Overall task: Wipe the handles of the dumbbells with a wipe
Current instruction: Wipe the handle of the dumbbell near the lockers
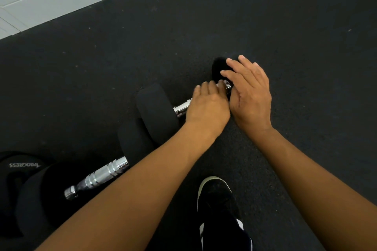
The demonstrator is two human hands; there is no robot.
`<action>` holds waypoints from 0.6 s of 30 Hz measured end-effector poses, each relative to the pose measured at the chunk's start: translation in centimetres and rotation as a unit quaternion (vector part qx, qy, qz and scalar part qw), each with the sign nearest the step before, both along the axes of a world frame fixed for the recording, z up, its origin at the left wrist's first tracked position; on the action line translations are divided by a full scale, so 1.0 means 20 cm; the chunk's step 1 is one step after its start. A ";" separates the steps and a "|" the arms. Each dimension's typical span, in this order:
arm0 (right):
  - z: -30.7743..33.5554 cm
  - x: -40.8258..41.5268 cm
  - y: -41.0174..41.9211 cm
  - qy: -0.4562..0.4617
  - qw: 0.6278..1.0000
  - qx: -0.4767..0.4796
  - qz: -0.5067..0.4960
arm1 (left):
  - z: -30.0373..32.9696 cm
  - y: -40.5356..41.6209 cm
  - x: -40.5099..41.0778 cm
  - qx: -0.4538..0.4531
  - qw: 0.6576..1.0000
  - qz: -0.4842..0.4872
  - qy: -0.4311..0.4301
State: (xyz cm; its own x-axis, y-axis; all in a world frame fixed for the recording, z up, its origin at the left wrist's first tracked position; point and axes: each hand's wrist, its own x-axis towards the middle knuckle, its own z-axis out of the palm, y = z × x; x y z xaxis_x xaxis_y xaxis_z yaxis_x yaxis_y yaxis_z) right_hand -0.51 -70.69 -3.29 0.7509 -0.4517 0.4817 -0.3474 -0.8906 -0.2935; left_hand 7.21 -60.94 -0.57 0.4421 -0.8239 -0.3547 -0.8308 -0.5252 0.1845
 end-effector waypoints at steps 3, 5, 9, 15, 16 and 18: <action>0.00 -0.01 0.00 0.012 1.000 0.002 0.006 | 0.01 0.03 -0.02 0.032 0.998 -0.016 -0.049; 0.01 -0.02 0.00 0.014 1.000 0.006 0.013 | 0.07 0.05 -0.03 0.123 0.987 -0.020 -0.099; 0.01 -0.03 0.00 0.019 1.000 0.019 0.016 | 0.19 0.13 -0.05 0.287 0.936 -0.112 -0.171; 0.01 -0.02 0.00 0.016 1.000 0.018 0.014 | 0.19 0.15 0.02 0.341 0.909 -0.130 -0.204; 0.01 -0.01 0.00 0.015 1.000 0.016 0.014 | 0.19 0.13 0.06 0.323 0.926 -0.097 -0.172; 0.01 -0.01 0.00 0.016 1.000 0.014 0.013 | 0.19 0.08 0.12 0.302 0.946 -0.049 -0.106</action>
